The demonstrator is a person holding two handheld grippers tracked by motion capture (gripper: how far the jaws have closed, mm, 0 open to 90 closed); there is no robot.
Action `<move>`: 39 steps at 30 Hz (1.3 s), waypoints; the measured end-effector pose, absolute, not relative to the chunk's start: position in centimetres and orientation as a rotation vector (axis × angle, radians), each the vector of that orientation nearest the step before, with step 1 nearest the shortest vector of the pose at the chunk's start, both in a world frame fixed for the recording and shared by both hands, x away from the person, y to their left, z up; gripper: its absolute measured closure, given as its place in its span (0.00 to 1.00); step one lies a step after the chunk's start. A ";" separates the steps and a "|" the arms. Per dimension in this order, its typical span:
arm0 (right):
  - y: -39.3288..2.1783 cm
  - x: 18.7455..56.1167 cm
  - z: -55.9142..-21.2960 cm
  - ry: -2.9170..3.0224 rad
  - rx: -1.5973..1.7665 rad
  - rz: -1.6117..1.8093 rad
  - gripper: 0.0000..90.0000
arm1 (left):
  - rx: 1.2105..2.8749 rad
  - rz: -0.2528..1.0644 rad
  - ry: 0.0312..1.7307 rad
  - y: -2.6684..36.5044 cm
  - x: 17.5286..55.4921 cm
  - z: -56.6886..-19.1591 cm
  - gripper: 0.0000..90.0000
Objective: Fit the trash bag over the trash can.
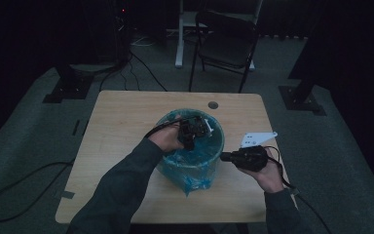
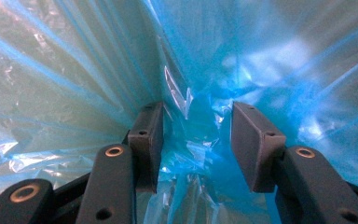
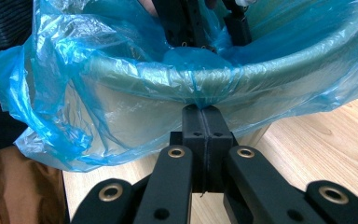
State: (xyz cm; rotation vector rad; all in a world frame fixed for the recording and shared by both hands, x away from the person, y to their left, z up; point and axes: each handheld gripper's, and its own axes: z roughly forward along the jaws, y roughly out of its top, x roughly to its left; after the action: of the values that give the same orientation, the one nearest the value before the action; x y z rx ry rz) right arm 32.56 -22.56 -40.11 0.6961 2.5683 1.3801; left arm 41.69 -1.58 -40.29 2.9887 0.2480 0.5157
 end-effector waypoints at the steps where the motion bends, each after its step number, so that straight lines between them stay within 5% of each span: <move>1: -22.6 32.6 -40.1 2.568 0.695 1.380 1.00 | 2.987 0.521 0.248 -1.6 41.7 -40.3 0.61; 39: -23.1 32.7 -40.1 2.542 0.722 1.387 1.00 | 2.383 0.720 0.444 6.4 38.7 -32.9 0.64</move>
State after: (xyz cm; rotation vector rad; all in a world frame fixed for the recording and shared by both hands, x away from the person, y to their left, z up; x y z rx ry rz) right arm 32.66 -23.08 -40.12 0.7222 2.5415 1.3866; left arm 38.72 6.39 -32.87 2.3832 0.4437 0.7199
